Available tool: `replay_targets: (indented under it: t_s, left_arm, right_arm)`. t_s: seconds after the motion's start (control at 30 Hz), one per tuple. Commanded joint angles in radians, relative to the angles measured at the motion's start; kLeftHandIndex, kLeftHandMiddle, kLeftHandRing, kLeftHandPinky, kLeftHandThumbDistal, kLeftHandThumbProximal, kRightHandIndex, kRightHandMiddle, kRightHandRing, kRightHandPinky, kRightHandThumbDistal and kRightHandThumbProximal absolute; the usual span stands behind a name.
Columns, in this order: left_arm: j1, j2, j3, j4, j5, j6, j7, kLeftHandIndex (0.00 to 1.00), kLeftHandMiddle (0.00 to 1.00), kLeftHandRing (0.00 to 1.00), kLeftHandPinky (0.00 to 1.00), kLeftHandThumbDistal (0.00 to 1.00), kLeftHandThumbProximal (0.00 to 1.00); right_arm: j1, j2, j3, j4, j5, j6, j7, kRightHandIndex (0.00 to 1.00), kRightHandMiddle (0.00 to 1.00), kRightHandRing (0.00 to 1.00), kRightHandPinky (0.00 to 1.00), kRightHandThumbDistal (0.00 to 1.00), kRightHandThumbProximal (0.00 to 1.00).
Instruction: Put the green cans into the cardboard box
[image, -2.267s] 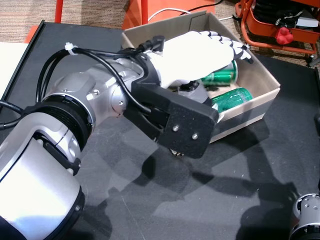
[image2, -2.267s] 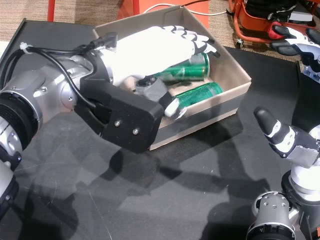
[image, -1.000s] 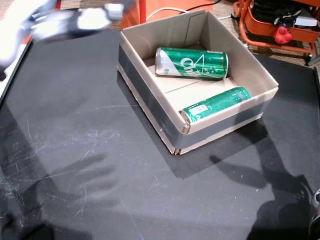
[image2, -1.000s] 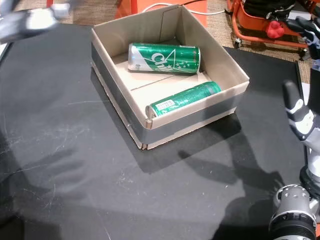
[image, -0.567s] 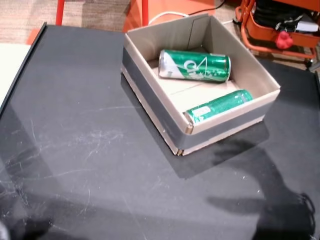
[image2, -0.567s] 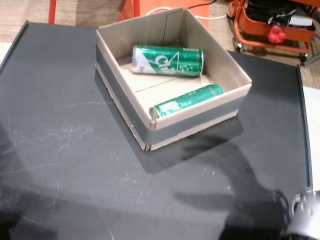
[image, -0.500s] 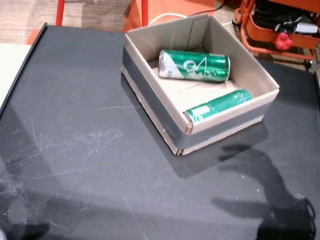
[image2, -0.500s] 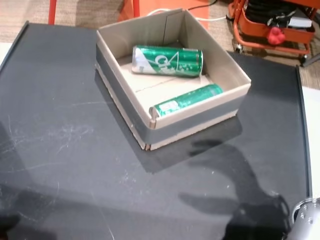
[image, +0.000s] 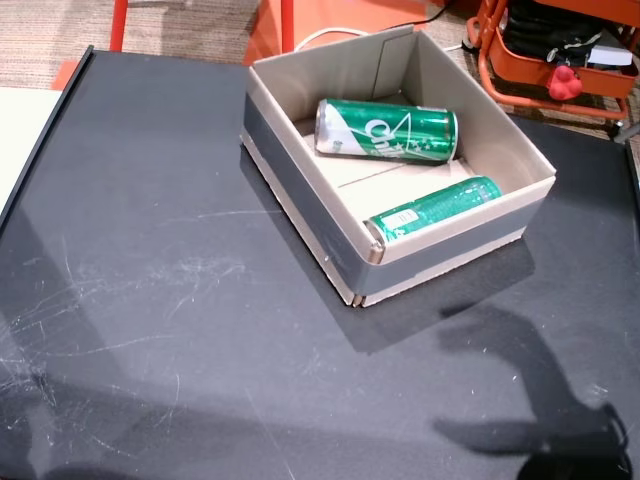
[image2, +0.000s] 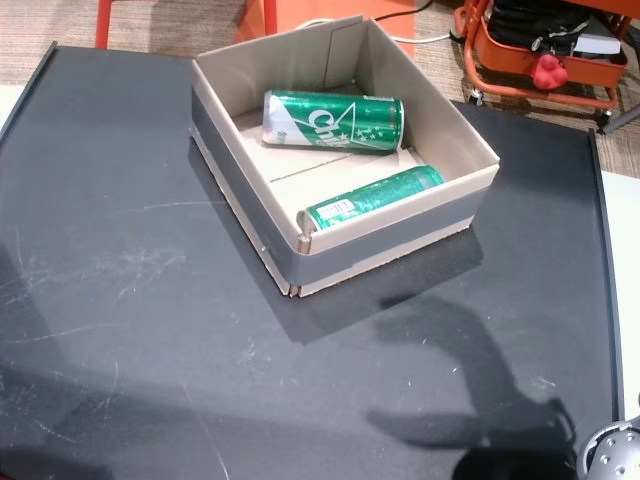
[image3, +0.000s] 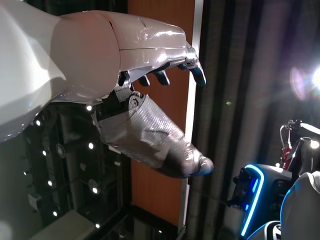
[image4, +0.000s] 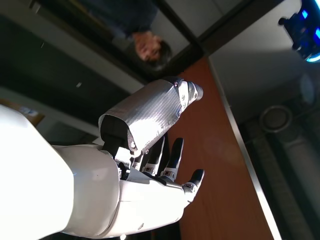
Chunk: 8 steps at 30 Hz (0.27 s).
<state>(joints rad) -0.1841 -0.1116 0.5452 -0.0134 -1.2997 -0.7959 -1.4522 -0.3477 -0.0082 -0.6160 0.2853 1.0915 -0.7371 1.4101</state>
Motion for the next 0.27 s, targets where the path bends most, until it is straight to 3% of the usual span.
replay_targets:
  t_s: [0.0,0.07,0.17,0.23]
  left_arm:
    - [0.03,-0.08,0.011,-0.007,0.005,0.015,0.004,0.84,0.88,1.0,0.88,0.82,0.23]
    - [0.034,-0.082,0.011,-0.006,0.017,0.014,0.017,0.84,0.87,0.99,0.87,0.8,0.25]
    - [0.042,-0.085,0.006,-0.001,0.054,-0.008,0.04,0.82,0.86,0.99,0.88,0.75,0.26]
    - [0.046,-0.083,0.0,0.002,0.069,-0.007,0.051,0.82,0.86,0.99,0.88,0.78,0.26]
  right_arm:
    - [0.014,-0.009,-0.018,0.003,0.028,0.032,0.013,0.67,0.65,0.71,0.88,0.95,0.5]
    - [0.013,-0.002,-0.028,0.0,0.013,0.011,0.015,0.65,0.64,0.71,0.9,0.98,0.59]
    - [0.022,0.003,-0.027,-0.011,-0.01,0.007,-0.003,0.65,0.64,0.7,0.89,0.99,0.57]
    - [0.027,0.004,-0.023,-0.018,-0.022,0.012,-0.016,0.65,0.64,0.7,0.87,1.0,0.57]
